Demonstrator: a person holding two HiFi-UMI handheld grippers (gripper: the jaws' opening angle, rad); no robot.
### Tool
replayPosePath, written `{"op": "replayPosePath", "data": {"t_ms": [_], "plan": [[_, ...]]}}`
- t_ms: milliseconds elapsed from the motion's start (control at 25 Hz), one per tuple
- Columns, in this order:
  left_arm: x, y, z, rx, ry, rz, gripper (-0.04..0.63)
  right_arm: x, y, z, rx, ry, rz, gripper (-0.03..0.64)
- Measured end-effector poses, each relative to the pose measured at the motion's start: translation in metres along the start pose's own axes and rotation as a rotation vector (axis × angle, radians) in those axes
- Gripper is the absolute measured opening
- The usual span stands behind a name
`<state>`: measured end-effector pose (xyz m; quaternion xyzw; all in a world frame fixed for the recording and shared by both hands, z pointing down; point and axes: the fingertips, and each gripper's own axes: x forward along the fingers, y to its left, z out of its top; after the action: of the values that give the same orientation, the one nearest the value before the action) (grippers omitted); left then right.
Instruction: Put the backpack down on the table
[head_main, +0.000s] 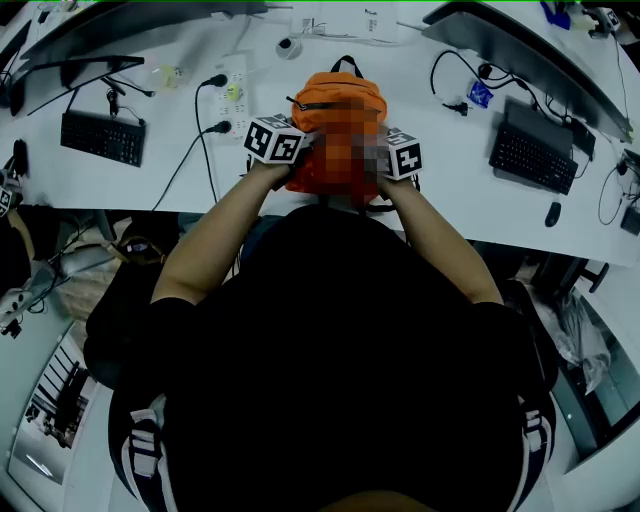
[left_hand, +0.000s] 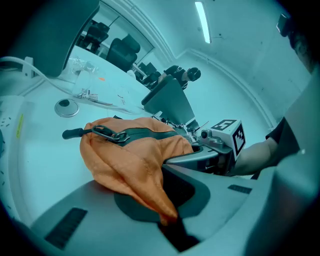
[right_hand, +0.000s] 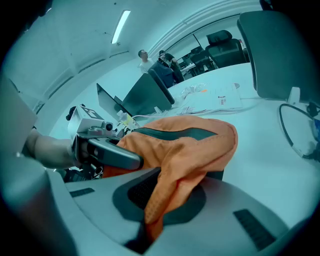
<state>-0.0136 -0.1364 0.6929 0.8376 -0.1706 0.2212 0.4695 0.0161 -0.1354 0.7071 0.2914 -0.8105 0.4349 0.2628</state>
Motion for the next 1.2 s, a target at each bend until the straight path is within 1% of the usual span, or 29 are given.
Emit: {"op": "replayPosePath", "data": {"t_ms": [280, 520, 840, 1200], "plan": [[0.010, 0.017, -0.011, -0.036, 0.025, 0.003, 0.037, 0.011, -0.009, -0.010, 0.008, 0.037, -0.002, 0.023], [0.018, 0.028, -0.017, -0.047, 0.044, 0.011, 0.037, 0.022, -0.017, -0.018, 0.011, 0.064, -0.005, 0.023], [0.026, 0.042, -0.034, -0.098, 0.061, -0.020, 0.038, 0.032, -0.022, -0.032, 0.001, 0.107, -0.004, 0.023], [0.030, 0.048, -0.042, -0.103, 0.081, -0.018, 0.038, 0.039, -0.028, -0.040, -0.004, 0.126, -0.012, 0.025]]}}
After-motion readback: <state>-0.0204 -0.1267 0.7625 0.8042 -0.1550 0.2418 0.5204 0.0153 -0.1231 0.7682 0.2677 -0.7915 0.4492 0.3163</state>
